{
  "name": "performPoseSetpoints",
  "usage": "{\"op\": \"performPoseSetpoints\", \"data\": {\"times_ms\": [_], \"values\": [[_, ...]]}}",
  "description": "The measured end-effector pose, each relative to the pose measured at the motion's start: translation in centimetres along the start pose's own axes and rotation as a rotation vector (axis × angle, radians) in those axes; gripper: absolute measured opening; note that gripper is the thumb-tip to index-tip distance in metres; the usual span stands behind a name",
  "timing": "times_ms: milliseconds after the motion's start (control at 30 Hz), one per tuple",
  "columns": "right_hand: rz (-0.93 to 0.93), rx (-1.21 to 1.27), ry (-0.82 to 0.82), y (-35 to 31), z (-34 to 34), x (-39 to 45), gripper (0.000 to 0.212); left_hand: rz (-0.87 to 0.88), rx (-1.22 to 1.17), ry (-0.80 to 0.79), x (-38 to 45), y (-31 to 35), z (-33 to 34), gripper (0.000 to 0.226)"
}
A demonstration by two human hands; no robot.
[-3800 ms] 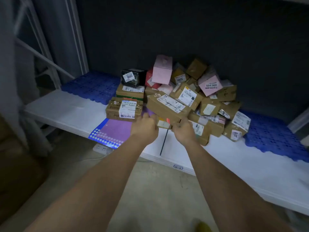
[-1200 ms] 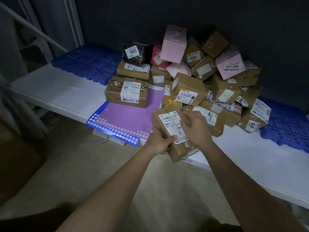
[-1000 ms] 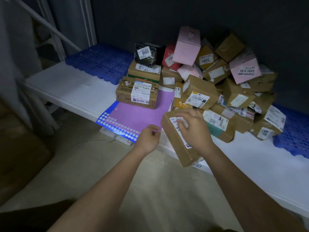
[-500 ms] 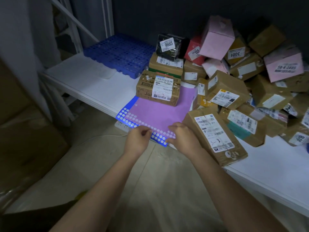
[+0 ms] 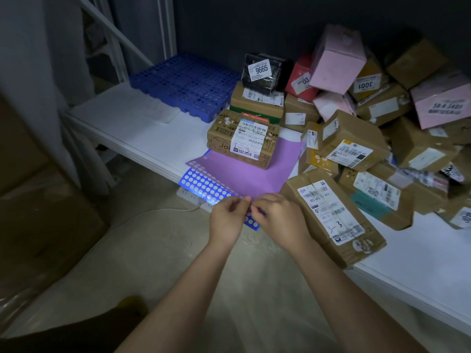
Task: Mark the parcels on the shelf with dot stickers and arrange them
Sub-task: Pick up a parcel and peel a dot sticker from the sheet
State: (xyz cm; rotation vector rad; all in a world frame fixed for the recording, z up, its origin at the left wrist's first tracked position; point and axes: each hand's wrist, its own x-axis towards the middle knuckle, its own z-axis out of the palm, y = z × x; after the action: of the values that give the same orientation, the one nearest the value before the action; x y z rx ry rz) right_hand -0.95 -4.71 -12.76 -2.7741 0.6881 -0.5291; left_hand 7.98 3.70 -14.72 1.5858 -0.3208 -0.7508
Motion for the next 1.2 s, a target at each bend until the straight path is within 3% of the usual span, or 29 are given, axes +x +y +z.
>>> {"op": "performPoseSetpoints", "data": {"times_ms": [67, 167, 333, 700, 833, 933, 1200], "values": [[0.013, 0.147, -0.043, -0.1, 0.1, -0.1, 0.029, -0.040, -0.068, 0.047, 0.3, -0.3, 0.0, 0.029], [0.115, 0.314, 0.016, 0.4, 0.2, 0.0, 0.014, -0.110, -0.180, 0.060, 0.2, 0.0, -0.1, 0.028], [0.129, 0.290, -0.024, 0.9, 0.9, 1.2, 0.012, -0.203, -0.353, 0.037, -0.3, 0.4, -0.2, 0.021], [0.081, 0.329, -0.049, 0.9, 2.1, 1.5, 0.017, -0.283, -0.413, 0.075, -0.1, 0.7, -0.3, 0.024], [0.071, 0.317, -0.025, 0.9, 2.1, 1.3, 0.017, -0.284, -0.415, 0.086, 0.1, 0.5, -0.3, 0.010], [0.052, 0.284, 0.009, 0.8, 2.0, 1.3, 0.015, -0.268, -0.420, 0.113, 0.2, 0.4, -0.3, 0.026], [0.052, 0.271, -0.021, 0.7, 1.8, 1.7, 0.010, -0.220, -0.369, 0.105, 0.2, 0.7, -0.4, 0.025]]}}
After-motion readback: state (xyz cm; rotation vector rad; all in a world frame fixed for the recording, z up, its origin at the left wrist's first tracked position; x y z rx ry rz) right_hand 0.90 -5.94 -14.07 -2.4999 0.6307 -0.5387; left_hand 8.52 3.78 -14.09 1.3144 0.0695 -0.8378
